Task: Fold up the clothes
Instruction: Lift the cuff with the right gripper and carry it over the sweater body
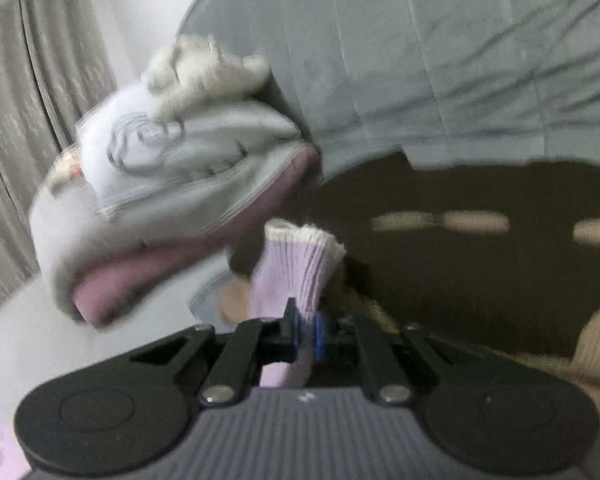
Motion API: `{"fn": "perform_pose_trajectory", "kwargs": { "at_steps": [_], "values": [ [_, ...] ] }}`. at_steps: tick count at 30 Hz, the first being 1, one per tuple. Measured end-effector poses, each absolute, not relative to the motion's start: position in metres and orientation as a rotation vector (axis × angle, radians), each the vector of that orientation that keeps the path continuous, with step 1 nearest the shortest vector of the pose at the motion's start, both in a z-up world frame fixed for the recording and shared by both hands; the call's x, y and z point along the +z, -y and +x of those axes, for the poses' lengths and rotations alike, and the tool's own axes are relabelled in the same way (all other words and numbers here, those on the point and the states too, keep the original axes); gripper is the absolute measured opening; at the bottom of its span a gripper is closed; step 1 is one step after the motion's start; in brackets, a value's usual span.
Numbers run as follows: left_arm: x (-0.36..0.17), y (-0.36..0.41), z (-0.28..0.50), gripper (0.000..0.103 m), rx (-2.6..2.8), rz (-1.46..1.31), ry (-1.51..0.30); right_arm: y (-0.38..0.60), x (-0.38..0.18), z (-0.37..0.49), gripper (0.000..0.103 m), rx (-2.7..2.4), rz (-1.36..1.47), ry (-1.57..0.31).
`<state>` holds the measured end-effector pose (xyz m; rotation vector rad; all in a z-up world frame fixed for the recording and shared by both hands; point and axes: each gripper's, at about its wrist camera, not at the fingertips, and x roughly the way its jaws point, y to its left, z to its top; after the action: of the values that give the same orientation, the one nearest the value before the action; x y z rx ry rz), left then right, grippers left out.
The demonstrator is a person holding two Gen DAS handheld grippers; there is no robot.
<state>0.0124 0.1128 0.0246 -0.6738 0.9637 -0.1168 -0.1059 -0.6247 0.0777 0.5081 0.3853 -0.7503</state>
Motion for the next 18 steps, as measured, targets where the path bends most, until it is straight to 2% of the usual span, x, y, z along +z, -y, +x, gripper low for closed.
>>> {"fn": "perform_pose_trajectory", "kwargs": {
  "at_steps": [9,15,18],
  "values": [
    [0.024,-0.113,0.012,0.095,-0.112,-0.696,-0.965,0.599,0.127,-0.125,0.008,-0.615,0.497,-0.188],
    [0.025,-0.113,0.011,0.095,-0.111,-0.707,-0.966,0.611,0.132,-0.14,0.008,-0.594,0.657,-0.103],
    [0.025,-0.114,0.01,0.095,-0.119,-0.698,-0.968,0.621,0.126,-0.134,0.008,-0.627,0.623,-0.129]
  ]
}}
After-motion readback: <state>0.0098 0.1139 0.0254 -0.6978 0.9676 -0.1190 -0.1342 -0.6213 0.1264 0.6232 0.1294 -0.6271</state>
